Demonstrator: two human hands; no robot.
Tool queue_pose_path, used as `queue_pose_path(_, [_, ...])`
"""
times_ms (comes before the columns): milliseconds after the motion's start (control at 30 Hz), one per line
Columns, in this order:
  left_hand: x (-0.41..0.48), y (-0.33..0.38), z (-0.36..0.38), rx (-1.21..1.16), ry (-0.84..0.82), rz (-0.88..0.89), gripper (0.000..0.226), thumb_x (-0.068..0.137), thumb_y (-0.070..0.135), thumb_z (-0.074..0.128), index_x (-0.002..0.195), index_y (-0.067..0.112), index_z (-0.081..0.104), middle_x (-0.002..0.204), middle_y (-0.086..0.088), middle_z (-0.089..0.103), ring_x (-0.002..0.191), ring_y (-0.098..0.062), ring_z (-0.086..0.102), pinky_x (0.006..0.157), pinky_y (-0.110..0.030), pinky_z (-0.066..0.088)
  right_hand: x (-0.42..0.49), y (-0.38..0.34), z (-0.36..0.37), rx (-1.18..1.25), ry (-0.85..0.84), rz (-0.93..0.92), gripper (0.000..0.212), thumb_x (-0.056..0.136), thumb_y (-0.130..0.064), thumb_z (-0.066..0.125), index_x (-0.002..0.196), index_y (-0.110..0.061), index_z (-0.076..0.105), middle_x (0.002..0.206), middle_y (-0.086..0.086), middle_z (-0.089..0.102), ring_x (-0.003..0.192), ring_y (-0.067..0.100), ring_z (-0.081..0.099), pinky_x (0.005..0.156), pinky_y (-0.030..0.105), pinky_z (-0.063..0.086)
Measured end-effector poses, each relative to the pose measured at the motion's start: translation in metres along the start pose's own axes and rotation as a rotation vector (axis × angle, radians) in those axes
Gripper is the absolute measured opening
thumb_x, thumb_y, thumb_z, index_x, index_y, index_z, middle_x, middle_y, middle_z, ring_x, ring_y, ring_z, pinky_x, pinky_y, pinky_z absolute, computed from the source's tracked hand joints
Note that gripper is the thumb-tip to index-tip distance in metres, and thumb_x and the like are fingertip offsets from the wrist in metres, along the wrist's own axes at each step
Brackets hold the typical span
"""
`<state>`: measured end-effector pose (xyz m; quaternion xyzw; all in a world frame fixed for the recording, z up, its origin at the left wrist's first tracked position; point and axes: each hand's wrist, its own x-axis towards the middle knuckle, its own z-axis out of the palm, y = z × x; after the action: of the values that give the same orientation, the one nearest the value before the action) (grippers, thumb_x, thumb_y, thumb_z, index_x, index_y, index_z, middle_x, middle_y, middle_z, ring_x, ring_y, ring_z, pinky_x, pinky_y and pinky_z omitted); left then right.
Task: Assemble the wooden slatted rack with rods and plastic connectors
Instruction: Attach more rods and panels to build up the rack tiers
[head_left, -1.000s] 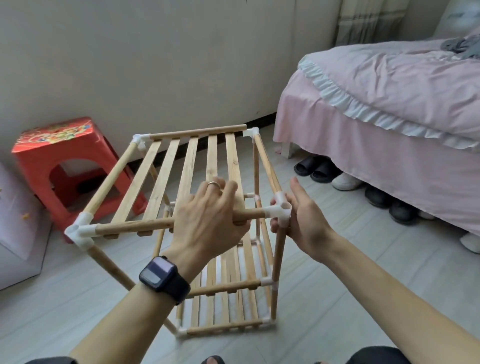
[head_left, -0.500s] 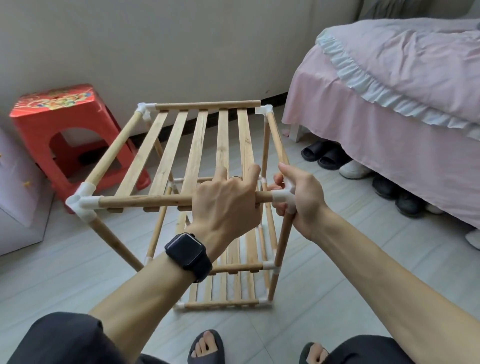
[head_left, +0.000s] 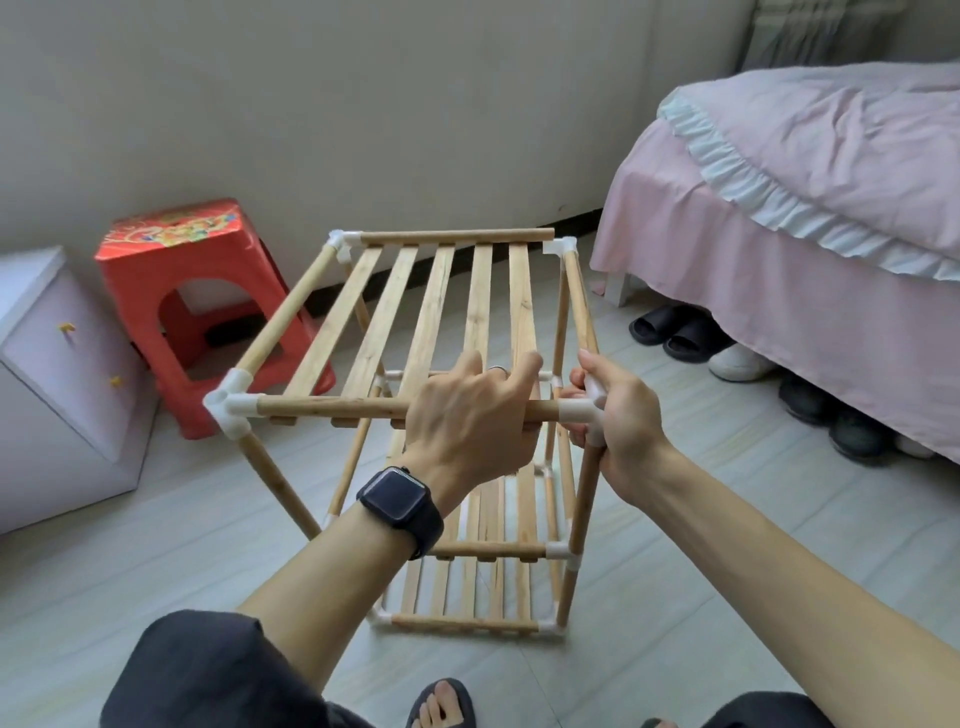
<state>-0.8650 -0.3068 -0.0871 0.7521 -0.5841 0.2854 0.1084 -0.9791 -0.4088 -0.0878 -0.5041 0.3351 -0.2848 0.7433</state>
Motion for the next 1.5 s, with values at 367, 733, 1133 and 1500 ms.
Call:
queue_pose_path(367, [-0.046,-0.143,-0.049,-0.197,0.135,-0.510,0.051,0.094,0.063,0.038,0.121,0.027,0.062,0.128,0.001,0.054,0.113,-0.014,0.042,0.092,-0.036,0.032,0.004,-0.002,0.003,-0.056,0.071,-0.053,0.026,0.100,-0.023,0.051,0.103,-0.003,0.066,0.068,0.007,0.051,0.056,0.016,0.043,0.055,0.030,0.036])
queue_pose_path(733, [-0.035,-0.137,-0.027,-1.643,-0.075,-1.466,0.047,0.101,0.048,0.048,0.130,0.011,0.055,0.119,-0.015,0.066,0.089,-0.026,0.075,0.065,-0.044,0.061,0.042,-0.019,-0.041,-0.072,0.008,-0.049,0.033,0.096,-0.031,0.055,0.112,-0.005,0.067,0.065,0.000,0.039,0.044,0.008,0.035,0.047,0.022,0.032])
queue_pose_path(1133, [-0.031,-0.146,-0.025,-1.515,-0.092,-1.422,0.037,0.104,0.041,0.047,0.121,0.012,0.062,0.115,-0.010,0.072,0.094,-0.029,0.075,0.081,-0.050,0.060,0.045,-0.017,-0.037,-0.069,0.002,-0.073,0.026,0.101,-0.031,0.050,0.104,-0.008,0.063,0.062,-0.001,0.044,0.046,0.010,0.039,0.055,0.028,0.032])
queue_pose_path(1500, [0.010,-0.099,-0.045,-0.239,-0.140,-0.584,0.045,0.098,0.050,0.048,0.135,0.024,0.051,0.135,-0.011,0.052,0.124,-0.028,0.045,0.102,-0.048,0.041,0.004,0.003,0.008,-0.222,0.106,-0.114,0.027,0.101,-0.028,0.048,0.095,-0.007,0.062,0.069,0.000,0.049,0.061,0.012,0.046,0.058,0.030,0.037])
